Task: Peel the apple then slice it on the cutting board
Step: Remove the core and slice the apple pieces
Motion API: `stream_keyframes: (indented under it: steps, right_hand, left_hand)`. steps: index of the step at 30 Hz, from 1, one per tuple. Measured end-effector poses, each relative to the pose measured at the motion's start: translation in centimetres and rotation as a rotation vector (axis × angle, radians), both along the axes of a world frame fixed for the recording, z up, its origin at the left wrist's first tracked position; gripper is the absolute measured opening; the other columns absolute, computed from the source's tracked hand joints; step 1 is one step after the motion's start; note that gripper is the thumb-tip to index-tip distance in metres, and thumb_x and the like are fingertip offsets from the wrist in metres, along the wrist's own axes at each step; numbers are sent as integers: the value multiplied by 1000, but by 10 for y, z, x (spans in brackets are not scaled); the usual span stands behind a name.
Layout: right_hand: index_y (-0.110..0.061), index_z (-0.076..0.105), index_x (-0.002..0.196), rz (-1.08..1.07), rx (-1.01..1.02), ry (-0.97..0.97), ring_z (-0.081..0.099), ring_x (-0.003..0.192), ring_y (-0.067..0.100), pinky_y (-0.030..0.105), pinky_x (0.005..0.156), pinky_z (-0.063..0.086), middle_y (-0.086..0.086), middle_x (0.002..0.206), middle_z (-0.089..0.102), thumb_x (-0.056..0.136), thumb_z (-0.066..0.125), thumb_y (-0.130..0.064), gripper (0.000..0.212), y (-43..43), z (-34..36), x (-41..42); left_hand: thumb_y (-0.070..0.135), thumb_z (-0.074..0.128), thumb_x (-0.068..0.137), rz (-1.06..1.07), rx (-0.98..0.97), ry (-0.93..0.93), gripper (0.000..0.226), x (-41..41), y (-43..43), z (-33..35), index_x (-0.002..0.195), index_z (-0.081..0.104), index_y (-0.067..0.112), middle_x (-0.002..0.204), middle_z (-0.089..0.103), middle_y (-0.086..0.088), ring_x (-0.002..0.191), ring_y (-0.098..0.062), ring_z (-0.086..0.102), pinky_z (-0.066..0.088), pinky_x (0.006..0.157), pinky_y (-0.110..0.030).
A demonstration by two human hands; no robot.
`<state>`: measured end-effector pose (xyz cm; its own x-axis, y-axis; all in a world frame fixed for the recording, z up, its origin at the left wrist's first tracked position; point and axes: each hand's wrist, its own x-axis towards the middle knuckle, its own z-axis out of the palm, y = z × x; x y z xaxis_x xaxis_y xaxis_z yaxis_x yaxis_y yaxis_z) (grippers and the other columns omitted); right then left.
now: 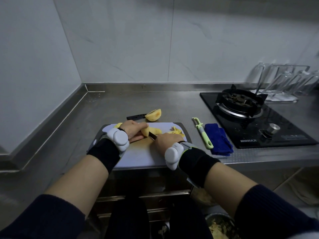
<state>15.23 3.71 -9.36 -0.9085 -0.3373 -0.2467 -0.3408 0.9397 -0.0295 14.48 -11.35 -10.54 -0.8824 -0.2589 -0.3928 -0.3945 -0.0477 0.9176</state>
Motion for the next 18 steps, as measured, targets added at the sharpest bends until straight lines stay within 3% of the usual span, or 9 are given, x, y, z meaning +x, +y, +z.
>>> stream_keyframes:
  steps: [2,4,8,10,12,14,16,18]
  right_hand:
    - [-10,62,112,36,-66,34,60,108,31,34,69,45,12,116,63,100,40,-21,27,4,-5,-2]
    - [-9,62,111,93,-95,62,61,105,34,27,51,30,14,113,64,99,42,-25,28,14,-8,-4]
    - [-9,62,111,25,-82,83,61,102,32,28,49,25,14,113,64,98,43,-24,28,33,-5,-5]
    - [-9,62,112,-23,-81,68,59,80,25,28,49,25,14,109,63,98,43,-23,27,42,0,-6]
    - [-7,61,112,-90,-83,49,39,58,15,26,50,26,12,95,56,98,42,-20,27,45,1,-5]
    - [3,58,91,-222,-96,111,48,68,12,25,60,36,12,89,53,98,40,-11,24,39,-4,-6]
    - [0,44,68,-353,-95,168,59,99,22,32,76,39,15,90,60,96,37,0,29,30,-5,-5]
    - [-8,55,82,-377,-116,123,59,108,25,34,77,36,10,106,65,97,35,-1,26,24,-6,-9]
  left_hand:
    - [15,62,86,22,-15,-19,8,3,1,5,83,64,8,96,72,-13,95,-21,68,56,89,-34]
    - [10,57,86,48,-39,-35,7,5,-2,10,87,62,5,93,70,-14,92,-23,68,57,83,-32]
    - [5,52,87,89,-148,-56,7,10,-13,13,85,58,4,90,64,-13,78,-21,68,60,65,-26]
    - [5,53,88,96,-197,-58,6,9,-17,11,83,56,4,90,61,-13,77,-22,66,60,66,-29]
    - [11,62,87,44,-291,-56,9,8,-20,9,82,59,3,87,64,-13,78,-26,68,60,75,-36]
    - [22,75,81,-51,-490,-54,19,5,-24,4,87,65,7,87,68,-12,84,-29,68,56,89,-43]
    - [30,79,77,-59,-630,-44,35,7,-22,4,101,67,8,99,69,-12,96,-30,66,52,93,-39]
    - [32,78,79,-51,-716,-26,44,7,-18,7,114,66,6,111,67,-12,105,-30,62,49,92,-33]
